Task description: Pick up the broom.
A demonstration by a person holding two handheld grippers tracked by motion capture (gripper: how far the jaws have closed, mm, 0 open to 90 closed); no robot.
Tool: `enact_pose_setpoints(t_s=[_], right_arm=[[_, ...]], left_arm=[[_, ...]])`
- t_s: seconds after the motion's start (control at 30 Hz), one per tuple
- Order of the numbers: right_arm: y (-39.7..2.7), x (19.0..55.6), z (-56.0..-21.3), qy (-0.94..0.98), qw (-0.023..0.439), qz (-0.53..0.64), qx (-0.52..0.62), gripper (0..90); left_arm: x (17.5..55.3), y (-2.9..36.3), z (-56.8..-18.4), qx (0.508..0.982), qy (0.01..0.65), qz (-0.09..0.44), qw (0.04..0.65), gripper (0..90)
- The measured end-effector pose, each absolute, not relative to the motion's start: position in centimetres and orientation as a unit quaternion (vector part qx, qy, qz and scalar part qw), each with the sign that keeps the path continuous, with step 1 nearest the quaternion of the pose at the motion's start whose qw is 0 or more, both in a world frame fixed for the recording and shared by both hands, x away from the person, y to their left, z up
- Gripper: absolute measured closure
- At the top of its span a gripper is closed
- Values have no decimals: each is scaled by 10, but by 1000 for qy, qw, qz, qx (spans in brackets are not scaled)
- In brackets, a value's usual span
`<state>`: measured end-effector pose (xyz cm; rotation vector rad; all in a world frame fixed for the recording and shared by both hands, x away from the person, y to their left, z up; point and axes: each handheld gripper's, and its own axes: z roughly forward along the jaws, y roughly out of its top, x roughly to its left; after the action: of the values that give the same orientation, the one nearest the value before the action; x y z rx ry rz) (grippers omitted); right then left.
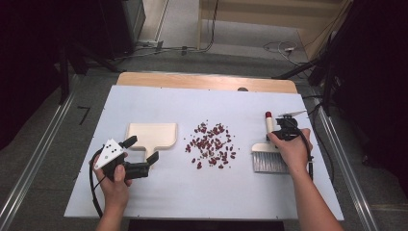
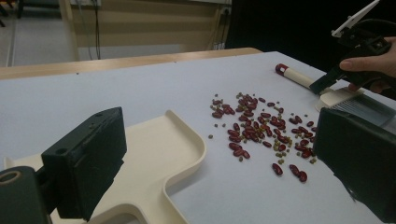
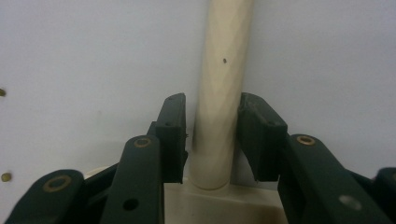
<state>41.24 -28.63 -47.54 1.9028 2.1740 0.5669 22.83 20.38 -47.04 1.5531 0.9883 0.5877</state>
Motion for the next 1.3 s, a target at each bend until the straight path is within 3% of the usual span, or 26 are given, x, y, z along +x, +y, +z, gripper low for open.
enact_pose_setpoints(t_s=[0.07,0.1,0.33,0.67,0.87,1.03,1.3], right_arm=[[-281,413,-475,740,110,172,640,607],[-276,414,-475,746,121,154,637,660],[-285,412,-476,740,115,187,636,697],[-308,381,-465,695,117,372,604,699],[-312,359,-447,664,150,495,540,698],[-305,346,-431,648,183,541,503,698],[-279,326,-409,640,195,588,454,698]], left_arm=[[228,203,-470,662,421,250,567,33],[228,202,-470,663,421,250,567,33],[229,195,-469,670,416,246,563,33],[235,179,-461,673,426,221,563,21],[237,157,-445,688,409,201,565,10],[241,139,-434,701,389,176,571,13],[256,110,-423,715,374,124,577,42]])
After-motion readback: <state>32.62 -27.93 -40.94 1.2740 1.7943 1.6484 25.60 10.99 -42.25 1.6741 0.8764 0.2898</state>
